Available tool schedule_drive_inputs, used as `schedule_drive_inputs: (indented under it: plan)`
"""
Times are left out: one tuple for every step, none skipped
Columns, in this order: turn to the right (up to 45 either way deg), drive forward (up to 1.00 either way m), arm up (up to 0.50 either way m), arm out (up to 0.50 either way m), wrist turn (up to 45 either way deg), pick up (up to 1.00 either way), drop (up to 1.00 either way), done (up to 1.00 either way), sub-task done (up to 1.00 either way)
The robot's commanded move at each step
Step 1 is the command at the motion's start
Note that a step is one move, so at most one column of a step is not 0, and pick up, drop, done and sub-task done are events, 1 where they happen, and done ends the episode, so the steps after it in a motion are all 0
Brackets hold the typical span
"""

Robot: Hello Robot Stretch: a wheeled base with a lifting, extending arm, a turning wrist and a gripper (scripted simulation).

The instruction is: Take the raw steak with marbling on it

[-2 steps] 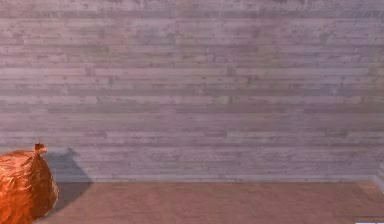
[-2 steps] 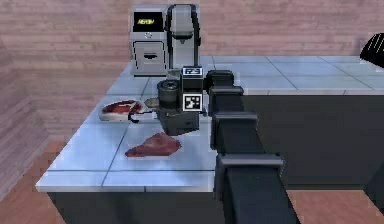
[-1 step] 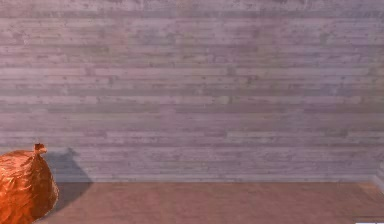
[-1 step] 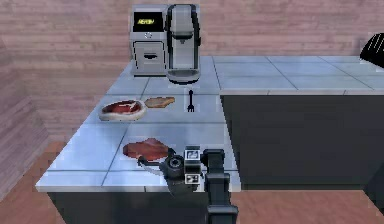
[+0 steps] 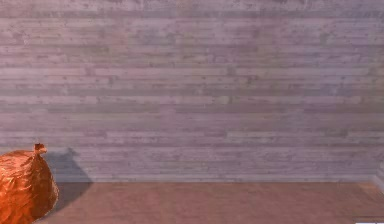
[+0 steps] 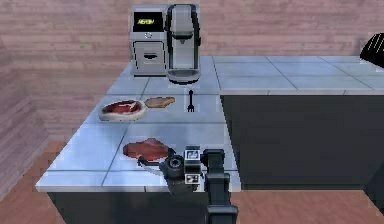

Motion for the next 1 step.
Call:
schedule_drive_inputs:
  plan:
    - [0.0,0.0,0.1,0.0,0.0,0.0,0.0,0.0,0.0]
